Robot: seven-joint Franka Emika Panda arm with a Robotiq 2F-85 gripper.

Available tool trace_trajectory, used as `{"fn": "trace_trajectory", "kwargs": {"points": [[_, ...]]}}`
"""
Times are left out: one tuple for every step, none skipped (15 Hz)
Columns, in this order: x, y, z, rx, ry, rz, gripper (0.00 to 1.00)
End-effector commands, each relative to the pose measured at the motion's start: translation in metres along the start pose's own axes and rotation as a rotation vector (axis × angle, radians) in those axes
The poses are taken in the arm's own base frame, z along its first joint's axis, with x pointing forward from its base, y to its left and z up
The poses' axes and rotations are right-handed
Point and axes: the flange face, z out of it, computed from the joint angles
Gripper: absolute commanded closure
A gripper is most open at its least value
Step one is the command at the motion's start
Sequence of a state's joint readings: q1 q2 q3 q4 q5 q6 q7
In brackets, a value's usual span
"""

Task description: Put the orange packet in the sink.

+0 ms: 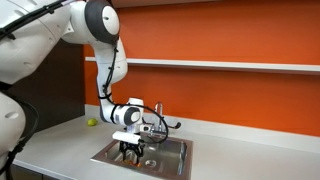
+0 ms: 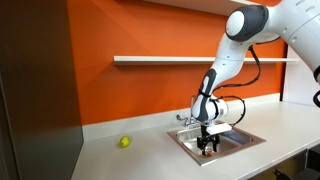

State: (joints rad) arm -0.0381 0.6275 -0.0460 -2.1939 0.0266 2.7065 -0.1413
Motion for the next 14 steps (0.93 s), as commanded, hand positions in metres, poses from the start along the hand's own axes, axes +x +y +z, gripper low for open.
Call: {"fn": "trace_trajectory", "kwargs": {"points": [[0.003, 0.001, -0.034, -0.013, 0.038, 0.021, 0.0], [0.003, 0.001, -0.042, -0.015, 0.05, 0.023, 0.0], [0.004, 0.0, -0.049, -0.013, 0.058, 0.024, 0.0], [0.004, 0.0, -0.056, -0.013, 0.066, 0.025, 0.0], [0.004, -0.001, -0.062, -0.012, 0.072, 0.026, 0.0], [0.004, -0.001, -0.068, -0.012, 0.078, 0.027, 0.0], [0.003, -0.002, -0.074, -0.012, 0.084, 0.028, 0.0], [0.003, -0.003, -0.082, -0.015, 0.094, 0.026, 0.0], [0.002, -0.005, -0.089, -0.02, 0.103, 0.022, 0.0], [0.0, -0.007, -0.095, -0.024, 0.107, 0.018, 0.0], [-0.002, -0.009, -0.102, -0.024, 0.11, 0.016, 0.0], [-0.006, -0.012, -0.107, -0.027, 0.112, 0.013, 0.0], [-0.009, -0.014, -0.114, -0.03, 0.112, 0.009, 0.0], [-0.014, -0.016, -0.12, -0.029, 0.111, 0.007, 0.0]]}}
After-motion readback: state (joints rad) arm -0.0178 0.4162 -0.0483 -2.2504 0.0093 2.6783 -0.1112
